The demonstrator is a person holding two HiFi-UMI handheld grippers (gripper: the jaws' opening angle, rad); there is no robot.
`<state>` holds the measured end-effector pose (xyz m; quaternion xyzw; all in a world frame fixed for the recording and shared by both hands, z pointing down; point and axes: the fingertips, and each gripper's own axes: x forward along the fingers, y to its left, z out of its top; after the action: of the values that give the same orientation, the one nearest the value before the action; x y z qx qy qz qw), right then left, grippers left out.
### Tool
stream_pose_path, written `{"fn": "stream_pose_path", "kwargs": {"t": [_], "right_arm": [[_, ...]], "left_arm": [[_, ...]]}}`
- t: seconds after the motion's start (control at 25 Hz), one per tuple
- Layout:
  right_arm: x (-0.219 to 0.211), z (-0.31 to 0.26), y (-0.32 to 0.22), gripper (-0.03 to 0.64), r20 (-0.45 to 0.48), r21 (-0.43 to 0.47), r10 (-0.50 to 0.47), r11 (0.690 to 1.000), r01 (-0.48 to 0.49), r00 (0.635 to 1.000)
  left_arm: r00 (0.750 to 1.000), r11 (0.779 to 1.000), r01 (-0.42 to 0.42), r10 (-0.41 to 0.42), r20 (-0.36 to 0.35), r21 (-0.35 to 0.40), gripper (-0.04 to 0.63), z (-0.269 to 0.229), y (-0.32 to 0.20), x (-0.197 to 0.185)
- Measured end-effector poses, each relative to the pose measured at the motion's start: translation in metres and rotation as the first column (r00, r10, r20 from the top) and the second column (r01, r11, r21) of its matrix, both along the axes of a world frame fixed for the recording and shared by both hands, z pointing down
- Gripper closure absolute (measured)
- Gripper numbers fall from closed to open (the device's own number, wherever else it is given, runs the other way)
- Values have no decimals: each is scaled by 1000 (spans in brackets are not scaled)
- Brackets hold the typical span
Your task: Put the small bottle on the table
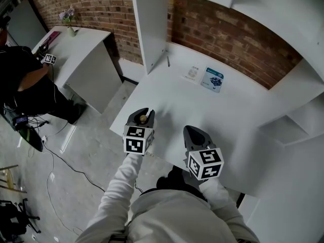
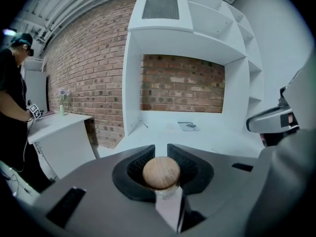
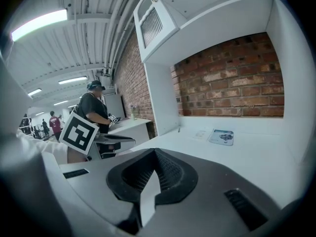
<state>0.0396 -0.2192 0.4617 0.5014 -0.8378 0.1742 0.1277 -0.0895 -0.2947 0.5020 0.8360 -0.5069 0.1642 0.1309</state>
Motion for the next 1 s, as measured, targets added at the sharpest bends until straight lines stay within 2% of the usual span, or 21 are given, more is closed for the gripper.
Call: {"fn": "stream_pose_path", "kwargs": {"t": [0.32, 0.6, 1.0], "right_arm": [[15, 6, -19, 589, -2, -8, 10, 1000, -10, 1000], [27, 5, -30, 589, -4, -8, 22, 1000, -22, 1000], [43, 10, -35, 589, 2, -24, 35, 999, -34, 999]], "left_arm": [[999, 1000, -19, 18, 46, 3, 506, 17, -37, 23], [993, 997, -71, 68, 94, 33, 506, 18, -71, 51], [988, 993, -101, 94, 120, 53, 506, 24, -116, 83]]}}
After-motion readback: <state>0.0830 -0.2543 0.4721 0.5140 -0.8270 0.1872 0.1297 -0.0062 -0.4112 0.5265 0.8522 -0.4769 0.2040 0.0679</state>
